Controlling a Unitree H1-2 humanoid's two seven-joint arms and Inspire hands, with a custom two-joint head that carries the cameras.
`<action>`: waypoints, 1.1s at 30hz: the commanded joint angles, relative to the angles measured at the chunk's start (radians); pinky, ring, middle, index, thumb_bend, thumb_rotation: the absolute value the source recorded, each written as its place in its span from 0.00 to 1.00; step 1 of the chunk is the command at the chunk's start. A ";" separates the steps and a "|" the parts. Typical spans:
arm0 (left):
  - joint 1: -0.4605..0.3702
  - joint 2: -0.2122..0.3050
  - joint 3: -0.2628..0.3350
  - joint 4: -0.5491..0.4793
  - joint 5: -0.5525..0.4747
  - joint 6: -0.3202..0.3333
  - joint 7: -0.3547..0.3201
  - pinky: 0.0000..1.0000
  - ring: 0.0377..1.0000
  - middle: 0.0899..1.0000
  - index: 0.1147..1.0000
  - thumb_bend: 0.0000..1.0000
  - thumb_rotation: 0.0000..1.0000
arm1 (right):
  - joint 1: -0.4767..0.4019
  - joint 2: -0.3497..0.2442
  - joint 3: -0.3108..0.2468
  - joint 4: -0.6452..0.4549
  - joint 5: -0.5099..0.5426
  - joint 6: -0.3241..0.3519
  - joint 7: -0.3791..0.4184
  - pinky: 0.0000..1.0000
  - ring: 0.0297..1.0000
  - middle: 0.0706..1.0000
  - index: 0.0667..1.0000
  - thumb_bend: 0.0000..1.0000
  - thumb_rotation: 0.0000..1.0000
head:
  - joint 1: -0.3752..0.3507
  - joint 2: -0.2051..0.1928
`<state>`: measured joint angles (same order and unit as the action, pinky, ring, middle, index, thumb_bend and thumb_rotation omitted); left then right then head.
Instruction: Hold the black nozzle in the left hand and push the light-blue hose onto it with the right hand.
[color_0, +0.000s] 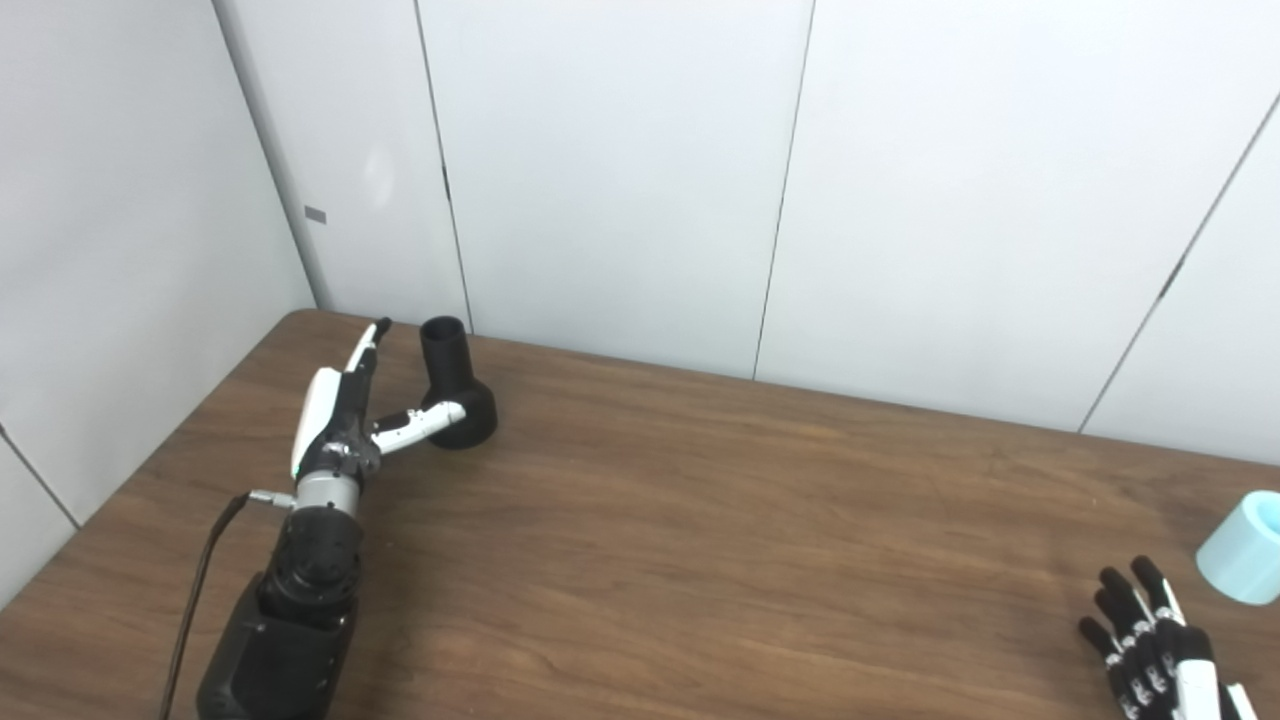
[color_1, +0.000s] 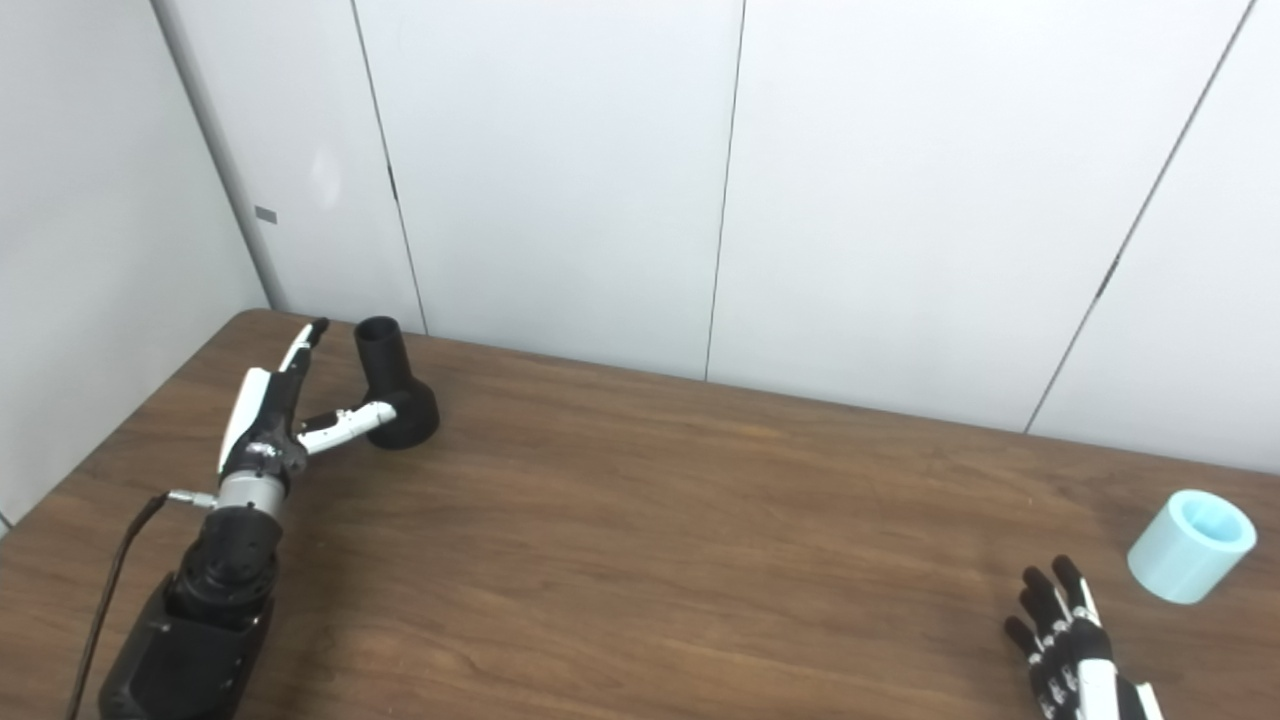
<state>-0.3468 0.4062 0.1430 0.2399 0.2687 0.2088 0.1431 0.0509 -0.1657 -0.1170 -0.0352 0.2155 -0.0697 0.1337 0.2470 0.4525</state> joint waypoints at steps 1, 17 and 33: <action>-0.058 0.042 -0.020 -0.004 0.052 0.035 0.005 0.99 1.00 0.99 0.96 1.00 0.44 | 0.045 0.012 0.005 0.092 -0.009 0.007 -0.001 0.95 0.97 0.94 0.97 0.67 0.97 | 0.000 0.001; -0.163 0.056 -0.139 0.248 0.199 0.059 0.085 0.98 0.95 0.91 0.93 1.00 0.39 | 0.044 0.014 0.018 0.095 -0.052 -0.014 -0.008 0.91 0.94 0.90 0.95 0.61 0.99 | -0.006 0.008; -0.205 0.043 -0.213 0.307 0.205 0.070 0.053 0.82 0.89 0.88 0.87 1.00 0.35 | 0.050 0.029 0.023 0.066 -0.059 0.001 -0.016 0.92 0.94 0.89 0.97 0.56 1.00 | -0.014 0.020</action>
<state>-0.5298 0.4499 -0.0578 0.5514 0.4780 0.2806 0.2181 0.0506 -0.1624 -0.1056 -0.0358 0.1604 -0.0830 0.1251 0.2332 0.4709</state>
